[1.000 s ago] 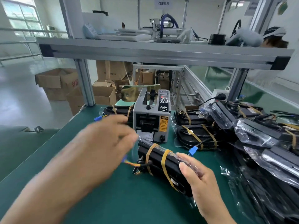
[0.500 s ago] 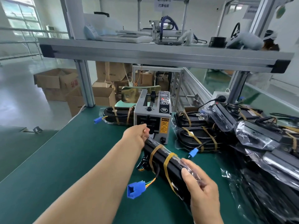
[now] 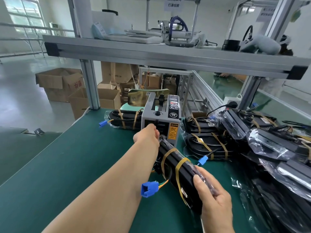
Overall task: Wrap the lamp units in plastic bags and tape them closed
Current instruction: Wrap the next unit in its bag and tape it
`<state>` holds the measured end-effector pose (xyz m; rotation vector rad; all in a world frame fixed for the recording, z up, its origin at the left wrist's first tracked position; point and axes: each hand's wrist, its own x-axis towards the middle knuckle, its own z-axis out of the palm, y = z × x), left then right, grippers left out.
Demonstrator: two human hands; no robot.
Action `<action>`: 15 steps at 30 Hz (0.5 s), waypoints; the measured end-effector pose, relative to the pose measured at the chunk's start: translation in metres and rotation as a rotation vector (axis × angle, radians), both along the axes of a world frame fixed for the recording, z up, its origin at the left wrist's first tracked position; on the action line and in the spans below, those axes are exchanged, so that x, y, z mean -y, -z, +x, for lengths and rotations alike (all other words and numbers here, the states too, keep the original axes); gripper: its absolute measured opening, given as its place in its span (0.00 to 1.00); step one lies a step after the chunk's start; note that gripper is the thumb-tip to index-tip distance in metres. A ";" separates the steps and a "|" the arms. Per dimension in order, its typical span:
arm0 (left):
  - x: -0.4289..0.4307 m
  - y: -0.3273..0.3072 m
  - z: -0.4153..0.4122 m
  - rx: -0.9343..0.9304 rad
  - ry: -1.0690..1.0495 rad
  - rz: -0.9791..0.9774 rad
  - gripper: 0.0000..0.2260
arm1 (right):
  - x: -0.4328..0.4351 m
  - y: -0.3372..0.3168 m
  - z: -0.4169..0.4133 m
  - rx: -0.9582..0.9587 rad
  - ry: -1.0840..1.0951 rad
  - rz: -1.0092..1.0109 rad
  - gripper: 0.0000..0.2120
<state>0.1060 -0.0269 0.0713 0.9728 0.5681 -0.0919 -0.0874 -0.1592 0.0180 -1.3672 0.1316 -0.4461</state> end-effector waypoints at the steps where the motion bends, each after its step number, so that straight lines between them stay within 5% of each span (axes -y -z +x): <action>1: -0.002 -0.004 -0.007 -0.018 -0.074 -0.007 0.10 | 0.000 0.001 0.000 -0.005 -0.004 -0.001 0.14; 3: -0.009 -0.022 -0.034 0.043 -0.173 0.040 0.07 | -0.002 0.001 0.000 -0.018 -0.007 -0.005 0.14; 6: -0.033 -0.045 -0.084 0.393 -0.156 0.213 0.07 | -0.003 0.002 0.001 -0.039 0.007 0.035 0.12; 9: -0.045 -0.064 -0.142 0.739 0.139 0.302 0.06 | -0.005 0.004 0.004 -0.065 -0.005 0.043 0.11; 12: -0.023 -0.054 -0.177 0.722 0.543 0.521 0.06 | -0.008 0.005 0.007 -0.075 0.045 0.032 0.11; 15: -0.004 -0.031 -0.175 0.536 0.549 0.705 0.07 | -0.009 0.006 0.007 -0.078 0.085 0.034 0.07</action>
